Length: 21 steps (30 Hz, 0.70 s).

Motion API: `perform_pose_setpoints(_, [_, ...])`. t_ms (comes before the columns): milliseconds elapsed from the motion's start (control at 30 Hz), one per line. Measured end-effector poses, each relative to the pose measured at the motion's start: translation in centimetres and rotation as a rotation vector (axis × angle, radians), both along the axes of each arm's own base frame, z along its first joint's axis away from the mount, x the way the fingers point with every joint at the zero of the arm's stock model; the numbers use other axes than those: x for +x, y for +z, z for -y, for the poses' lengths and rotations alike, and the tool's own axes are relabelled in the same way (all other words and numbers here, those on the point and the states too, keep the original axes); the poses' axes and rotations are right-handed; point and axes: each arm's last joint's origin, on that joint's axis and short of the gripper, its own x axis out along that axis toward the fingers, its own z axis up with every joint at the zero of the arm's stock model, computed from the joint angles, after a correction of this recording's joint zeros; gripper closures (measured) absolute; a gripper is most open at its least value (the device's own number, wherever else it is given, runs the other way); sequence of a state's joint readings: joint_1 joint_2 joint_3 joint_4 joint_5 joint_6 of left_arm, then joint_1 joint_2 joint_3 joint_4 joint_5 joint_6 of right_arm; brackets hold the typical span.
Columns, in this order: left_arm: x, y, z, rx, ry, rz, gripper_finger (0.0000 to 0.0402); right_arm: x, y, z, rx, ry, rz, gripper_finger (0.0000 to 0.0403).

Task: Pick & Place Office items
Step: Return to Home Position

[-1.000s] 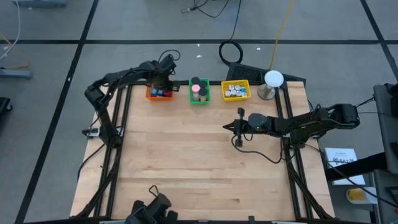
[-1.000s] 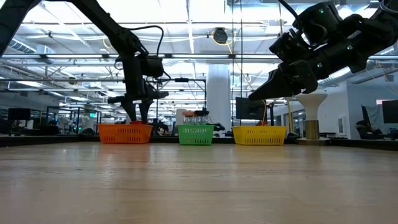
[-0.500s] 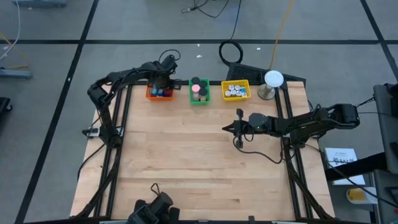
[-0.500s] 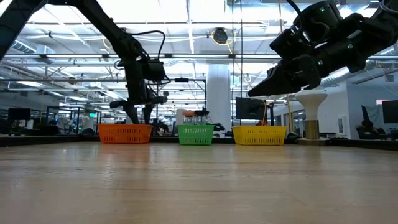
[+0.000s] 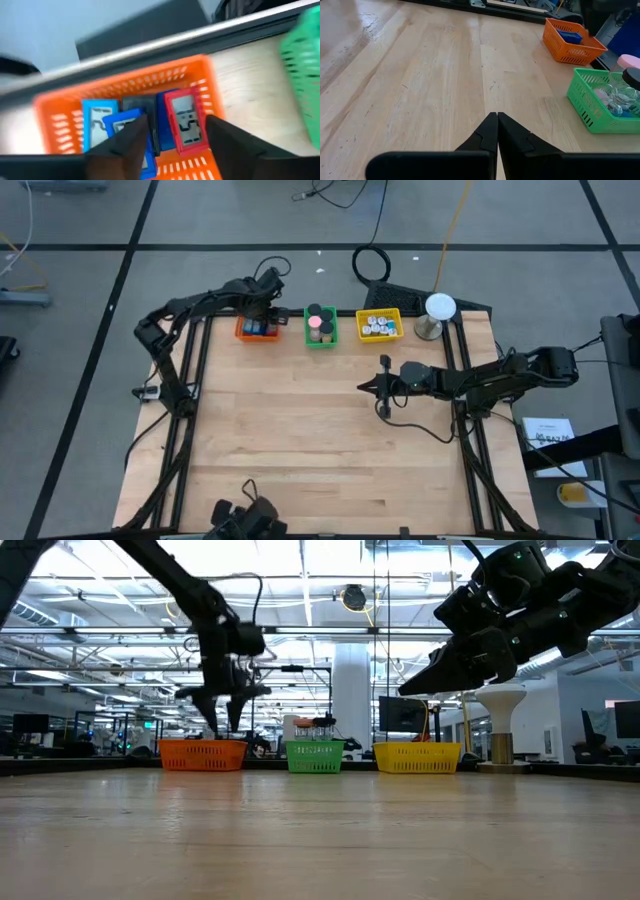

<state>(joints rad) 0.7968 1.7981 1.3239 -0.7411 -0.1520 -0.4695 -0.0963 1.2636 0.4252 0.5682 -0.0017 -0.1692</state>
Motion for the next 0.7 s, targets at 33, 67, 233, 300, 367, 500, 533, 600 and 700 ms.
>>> perform_pose_setpoints(33, [0.2, 0.7, 0.5, 0.035, -0.027, -0.01, 0.0211, 0.0, 0.0, 0.0, 0.0, 0.0, 0.0, 0.0402])
perform_pose_setpoints(67, [0.5, 1.3, 1.1, 0.075, -0.058, -0.01, 0.0229, 0.0, 0.0, 0.0, 0.0, 0.0, 0.0, 0.0403])
perform_pose_setpoints(233, [1.9, 3.5, 5.5, 0.28, -0.275, 0.139, 0.0324, 0.0, 0.0, 0.0, 0.0, -0.002, 0.002, 0.0403])
perform_pose_setpoints(300, [2.1, 3.8, 7.8, 0.36, -0.398, 0.253, 0.0361, 0.0, 0.1, 0.2, -0.003, -0.007, 0.008, 0.0403])
perform_pose_setpoints(367, [2.3, 3.7, 10.2, 0.444, -0.541, 0.384, 0.039, 0.0, 0.1, 0.4, -0.003, -0.017, 0.012, 0.0403])
perform_pose_setpoints(500, [1.9, 3.2, 14.5, 0.6, -0.78, 0.608, 0.0384, -0.1, 0.5, 1.2, 0.025, -0.059, 0.048, 0.0403])
perform_pose_setpoints(533, [1.7, 3.0, 15.4, 0.638, -0.819, 0.642, 0.038, -0.2, 0.6, 1.4, 0.028, -0.071, 0.053, 0.0403])
perform_pose_setpoints(600, [1.1, 2.6, 16.8, 0.695, -0.866, 0.694, 0.0377, -0.5, 1.0, 1.9, 0.026, -0.092, 0.059, 0.0403])
perform_pose_setpoints(700, [0.1, 2.0, 18.1, 0.746, -0.899, 0.75, 0.0383, -1.4, 1.8, 2.4, 0.038, -0.094, 0.064, 0.0403])
